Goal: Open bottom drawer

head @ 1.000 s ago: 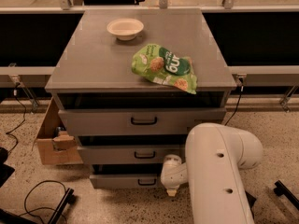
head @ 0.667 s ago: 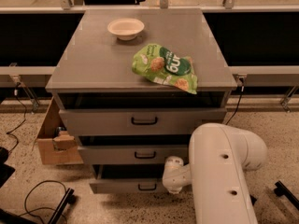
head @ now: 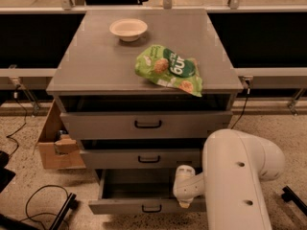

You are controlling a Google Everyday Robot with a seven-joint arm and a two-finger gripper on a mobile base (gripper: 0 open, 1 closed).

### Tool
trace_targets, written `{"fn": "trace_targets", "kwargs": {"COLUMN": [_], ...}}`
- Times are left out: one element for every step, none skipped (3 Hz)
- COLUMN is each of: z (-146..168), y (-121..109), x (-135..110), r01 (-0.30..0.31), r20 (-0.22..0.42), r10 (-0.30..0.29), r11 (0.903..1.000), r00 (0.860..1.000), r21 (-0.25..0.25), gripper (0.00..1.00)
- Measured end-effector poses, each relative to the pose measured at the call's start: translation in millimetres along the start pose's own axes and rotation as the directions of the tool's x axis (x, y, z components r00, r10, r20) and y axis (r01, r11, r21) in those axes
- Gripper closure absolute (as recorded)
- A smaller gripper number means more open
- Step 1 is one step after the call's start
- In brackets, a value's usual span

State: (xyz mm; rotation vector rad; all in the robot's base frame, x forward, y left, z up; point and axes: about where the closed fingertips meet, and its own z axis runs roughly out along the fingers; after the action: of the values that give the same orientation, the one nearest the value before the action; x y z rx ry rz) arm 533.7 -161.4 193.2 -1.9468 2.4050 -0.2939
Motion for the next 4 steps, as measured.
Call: {"fn": "trace_targets", "kwargs": {"z": [0, 0, 0, 0], "y": [0, 17, 18, 18], "x": [0, 24, 21, 21], "r01": [0.000, -0.042, -0.043, -0.043], "r20": [0.000, -0.011, -0.011, -0.011], "r10": [0.000, 0.042, 0.042, 0.042], "r11": [1.0000, 0.9990, 0.9990, 0.9990], "r00": [1.000, 0.999, 0.999, 0.999], "r21": [0.000, -0.013, -0.013, -0.013], "gripper": [1.00, 1.00, 1.00, 1.00]}}
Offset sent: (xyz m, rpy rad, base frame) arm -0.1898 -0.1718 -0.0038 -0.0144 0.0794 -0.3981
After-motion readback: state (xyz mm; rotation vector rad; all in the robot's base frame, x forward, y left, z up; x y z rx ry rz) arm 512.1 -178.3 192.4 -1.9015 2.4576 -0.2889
